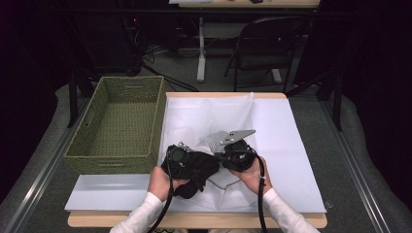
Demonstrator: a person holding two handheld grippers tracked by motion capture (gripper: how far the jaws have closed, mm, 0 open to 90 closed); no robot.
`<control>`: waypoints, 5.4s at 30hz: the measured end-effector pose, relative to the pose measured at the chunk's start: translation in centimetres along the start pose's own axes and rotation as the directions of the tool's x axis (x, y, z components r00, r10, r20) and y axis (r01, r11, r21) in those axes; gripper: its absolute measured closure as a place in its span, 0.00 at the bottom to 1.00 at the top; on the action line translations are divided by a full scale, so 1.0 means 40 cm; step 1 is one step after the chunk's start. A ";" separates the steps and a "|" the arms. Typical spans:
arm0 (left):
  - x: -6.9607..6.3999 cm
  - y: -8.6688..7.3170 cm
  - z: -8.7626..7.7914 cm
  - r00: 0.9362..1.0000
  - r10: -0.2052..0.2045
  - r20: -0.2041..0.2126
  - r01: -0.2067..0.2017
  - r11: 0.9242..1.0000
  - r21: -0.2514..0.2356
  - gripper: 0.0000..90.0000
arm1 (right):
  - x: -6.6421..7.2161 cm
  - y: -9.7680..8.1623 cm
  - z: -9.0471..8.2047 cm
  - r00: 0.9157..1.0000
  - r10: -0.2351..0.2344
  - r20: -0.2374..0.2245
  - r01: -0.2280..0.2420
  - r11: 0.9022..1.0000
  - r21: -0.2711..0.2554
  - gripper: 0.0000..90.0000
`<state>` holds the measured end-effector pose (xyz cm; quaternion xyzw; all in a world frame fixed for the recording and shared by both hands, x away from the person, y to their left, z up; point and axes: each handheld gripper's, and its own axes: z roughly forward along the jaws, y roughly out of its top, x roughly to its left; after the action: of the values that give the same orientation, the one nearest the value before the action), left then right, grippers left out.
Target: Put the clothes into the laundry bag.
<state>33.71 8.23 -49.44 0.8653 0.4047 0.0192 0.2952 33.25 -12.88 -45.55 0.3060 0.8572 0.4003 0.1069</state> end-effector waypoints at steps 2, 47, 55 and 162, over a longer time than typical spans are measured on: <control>-0.004 0.004 0.007 1.000 -0.011 -0.005 0.011 1.000 -0.012 0.72 | 0.002 0.001 -0.002 1.000 -0.003 0.002 0.003 1.000 0.002 0.99; -0.027 -0.061 0.017 0.995 0.086 0.042 -0.084 0.995 -0.046 0.20 | -0.008 -0.014 0.013 1.000 0.014 -0.001 -0.014 0.999 0.030 0.98; -0.014 -0.065 0.060 0.996 0.073 0.049 -0.072 0.997 -0.034 0.24 | -0.007 -0.014 0.016 1.000 0.014 0.001 -0.014 0.999 0.038 0.98; -0.025 0.061 0.186 0.993 0.003 -0.117 -0.041 0.946 -0.321 0.47 | -0.036 -0.009 -0.021 0.996 0.093 -0.014 -0.094 0.995 -0.031 0.99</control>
<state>36.73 2.61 -54.10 0.8071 0.4030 0.1385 0.4087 33.85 -14.47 -45.36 0.3415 0.8360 0.4203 0.0878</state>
